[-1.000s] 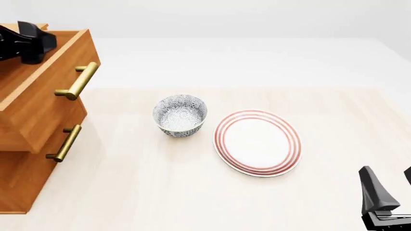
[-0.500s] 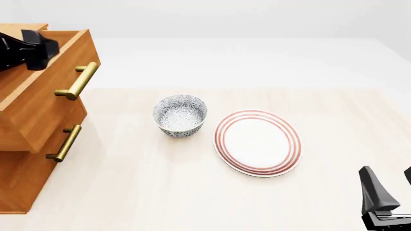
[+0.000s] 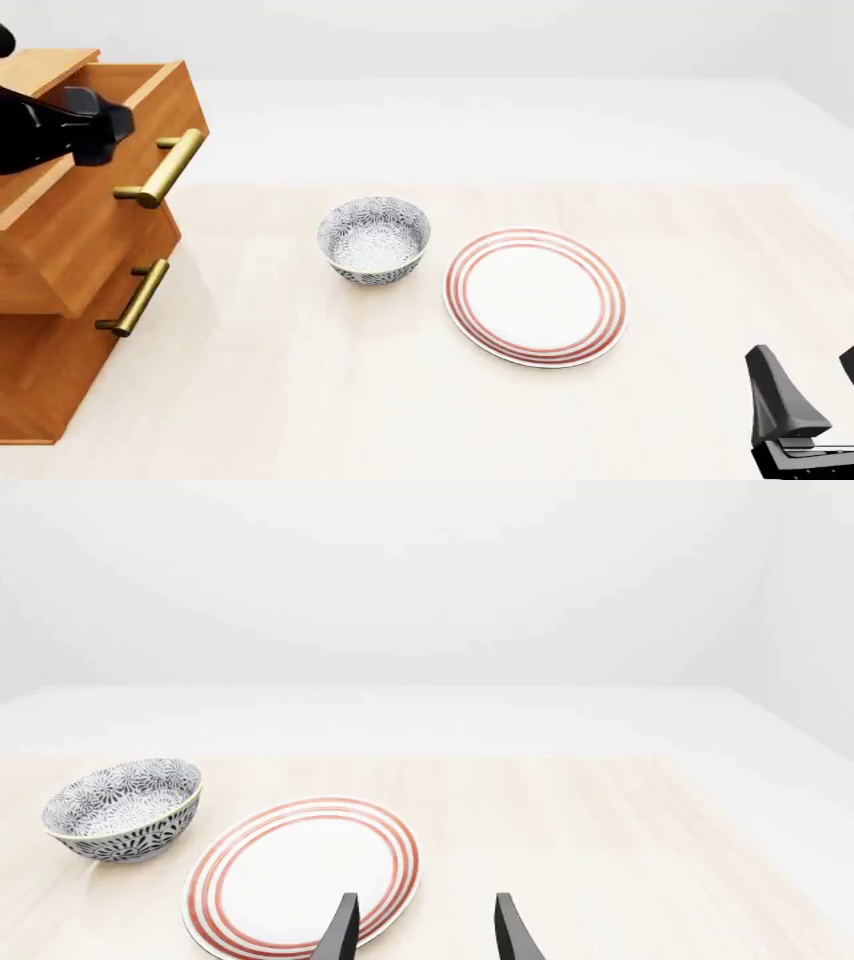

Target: Open the top drawer of the cabinet.

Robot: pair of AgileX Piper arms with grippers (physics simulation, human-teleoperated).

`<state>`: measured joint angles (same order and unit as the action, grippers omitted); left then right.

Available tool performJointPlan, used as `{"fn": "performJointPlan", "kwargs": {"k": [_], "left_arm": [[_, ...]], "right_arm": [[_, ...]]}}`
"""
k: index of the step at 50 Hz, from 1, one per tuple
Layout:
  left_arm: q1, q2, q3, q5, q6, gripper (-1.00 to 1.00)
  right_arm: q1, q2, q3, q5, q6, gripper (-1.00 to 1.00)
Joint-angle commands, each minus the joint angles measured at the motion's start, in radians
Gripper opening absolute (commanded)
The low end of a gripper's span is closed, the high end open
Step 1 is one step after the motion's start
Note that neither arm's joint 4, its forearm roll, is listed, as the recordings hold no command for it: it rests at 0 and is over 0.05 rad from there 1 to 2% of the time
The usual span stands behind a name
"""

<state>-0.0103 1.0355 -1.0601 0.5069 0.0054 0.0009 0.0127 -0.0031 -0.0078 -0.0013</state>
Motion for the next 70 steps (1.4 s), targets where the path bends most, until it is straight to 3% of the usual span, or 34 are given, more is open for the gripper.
{"fn": "performJointPlan", "kwargs": {"k": [1, 70], "left_arm": [[0.002, 0.008, 0.029, -0.022, -0.013, 1.0], [-0.076, 0.073, 0.056, -0.04, -0.017, 1.0]], "right_arm": [[0.0, -0.002, 0.0, 0.002, 0.0, 1.0], [0.0, -0.002, 0.0, 0.002, 0.0, 1.0]]}}
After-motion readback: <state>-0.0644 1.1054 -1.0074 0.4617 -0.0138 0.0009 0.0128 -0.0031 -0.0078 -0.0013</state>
